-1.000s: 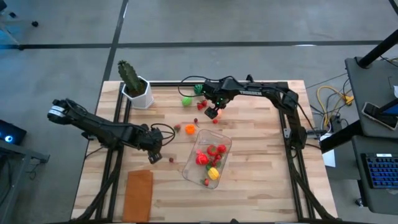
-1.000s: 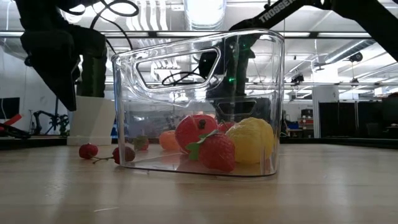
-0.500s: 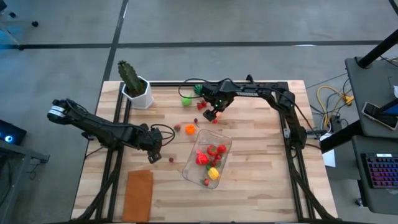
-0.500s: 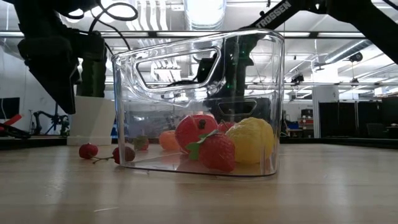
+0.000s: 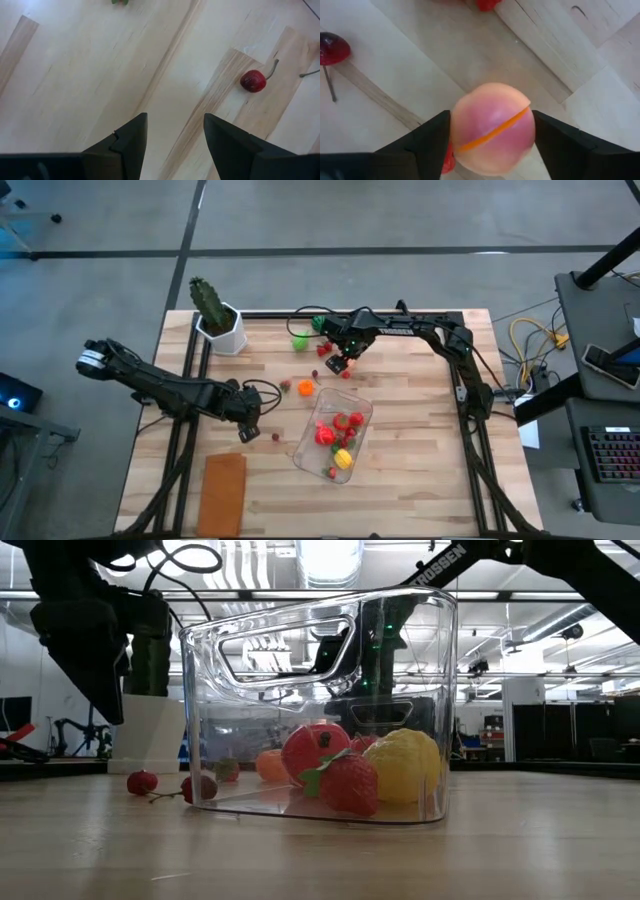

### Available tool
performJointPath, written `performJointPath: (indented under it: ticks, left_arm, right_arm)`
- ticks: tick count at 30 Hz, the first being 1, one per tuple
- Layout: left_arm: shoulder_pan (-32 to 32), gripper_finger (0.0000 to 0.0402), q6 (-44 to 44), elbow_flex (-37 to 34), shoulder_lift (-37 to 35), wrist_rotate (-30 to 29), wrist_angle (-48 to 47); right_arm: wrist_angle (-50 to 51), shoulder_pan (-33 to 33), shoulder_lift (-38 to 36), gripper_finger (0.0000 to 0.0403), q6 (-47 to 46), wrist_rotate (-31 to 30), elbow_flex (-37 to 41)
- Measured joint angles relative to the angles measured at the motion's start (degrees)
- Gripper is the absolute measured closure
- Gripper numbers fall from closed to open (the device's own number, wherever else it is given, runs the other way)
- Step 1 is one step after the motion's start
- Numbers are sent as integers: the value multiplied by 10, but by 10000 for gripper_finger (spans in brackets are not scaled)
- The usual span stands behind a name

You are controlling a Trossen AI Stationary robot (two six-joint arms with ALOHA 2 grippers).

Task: Pick and placing Produce into tupperware
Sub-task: Put the light orange peach into the transparent bin

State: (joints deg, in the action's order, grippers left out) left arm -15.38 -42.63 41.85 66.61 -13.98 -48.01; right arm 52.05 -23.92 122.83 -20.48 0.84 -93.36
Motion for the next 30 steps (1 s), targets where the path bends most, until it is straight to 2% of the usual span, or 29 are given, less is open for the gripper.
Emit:
performJointPath:
  ticks: [5, 11, 16, 19, 23, 25, 27, 30]
  left_arm:
    - [0, 222, 0, 0, 0, 0, 0]
    - [0, 222, 0, 0, 0, 0, 0]
    - [0, 222, 0, 0, 0, 0, 1]
    - [0, 222, 0, 0, 0, 0, 5]
    - [0, 222, 0, 0, 0, 0, 28]
    - [0, 222, 0, 0, 0, 0, 34]
    - [0, 222, 0, 0, 0, -1, 43]
    - [0, 222, -5, 0, 0, -1, 58]
  right_arm:
    - [1, 0, 0, 179, 1, 0, 0]
    - [10, 0, -11, 177, 11, 2, 1]
    - [54, 4, -67, 176, 30, 17, -21]
    - [64, 14, -129, 176, 61, 63, -31]
    - [63, 31, -215, 176, 99, 210, -37]
    - [64, 47, -241, 177, 100, 265, -31]
    - [84, 69, -249, 177, 101, 293, -29]
    - [129, 107, -245, 177, 129, 297, -27]
